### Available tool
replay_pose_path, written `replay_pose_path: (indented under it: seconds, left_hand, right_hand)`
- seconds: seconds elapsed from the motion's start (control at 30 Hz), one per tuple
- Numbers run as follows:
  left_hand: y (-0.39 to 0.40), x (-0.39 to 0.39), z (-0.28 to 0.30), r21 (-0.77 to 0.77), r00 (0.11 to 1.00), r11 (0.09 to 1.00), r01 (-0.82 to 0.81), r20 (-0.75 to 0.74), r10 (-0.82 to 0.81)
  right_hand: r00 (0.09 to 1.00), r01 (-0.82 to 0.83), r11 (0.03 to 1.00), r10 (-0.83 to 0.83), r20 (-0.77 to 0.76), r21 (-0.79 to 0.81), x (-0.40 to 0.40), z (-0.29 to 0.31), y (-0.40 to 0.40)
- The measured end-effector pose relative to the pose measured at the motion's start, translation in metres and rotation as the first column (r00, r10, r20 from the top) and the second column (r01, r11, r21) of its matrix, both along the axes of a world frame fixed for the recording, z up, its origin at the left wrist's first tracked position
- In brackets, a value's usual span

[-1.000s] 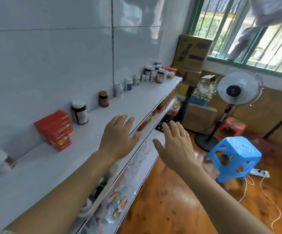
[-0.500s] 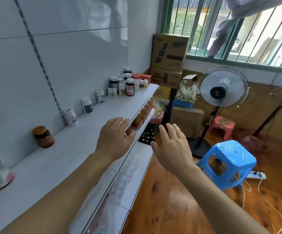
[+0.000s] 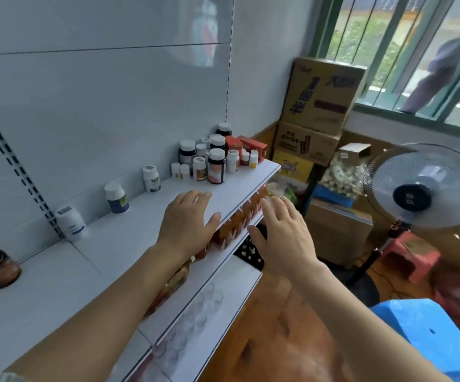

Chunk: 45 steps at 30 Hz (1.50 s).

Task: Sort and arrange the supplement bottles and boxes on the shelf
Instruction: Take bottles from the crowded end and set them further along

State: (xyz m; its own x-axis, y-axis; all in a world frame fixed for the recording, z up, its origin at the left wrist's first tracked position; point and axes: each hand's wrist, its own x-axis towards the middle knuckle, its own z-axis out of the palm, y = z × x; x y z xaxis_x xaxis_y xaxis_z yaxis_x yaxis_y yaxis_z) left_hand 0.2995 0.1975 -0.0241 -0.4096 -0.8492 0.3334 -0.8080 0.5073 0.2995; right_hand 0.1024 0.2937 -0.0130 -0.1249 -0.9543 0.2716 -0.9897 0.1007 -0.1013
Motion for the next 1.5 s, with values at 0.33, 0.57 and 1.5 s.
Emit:
replay_pose_path:
  seconds: [0.33,0.57,1.5]
  left_hand:
    - [-0.149,-0.052,-0.019,0.026,0.992,0.992,-0.123,-0.029,0.124]
    - [-0.214,-0.059,-0.032,0.039,0.973,0.972,-0.230,-0.019,0.231]
    - [-0.261,-0.098,-0.057,0.033,0.881,0.881,-0.471,0.074,0.468]
  right_hand:
    - [0.992,-0.120,0.990,0.122,-0.026,0.077,-0.060,0.000,-0.172]
    - [0.947,-0.323,0.944,0.322,0.025,0.068,-0.071,-0.006,-0.270]
    - [0.555,-0.827,0.561,0.809,0.196,0.028,-0.093,-0.032,-0.419]
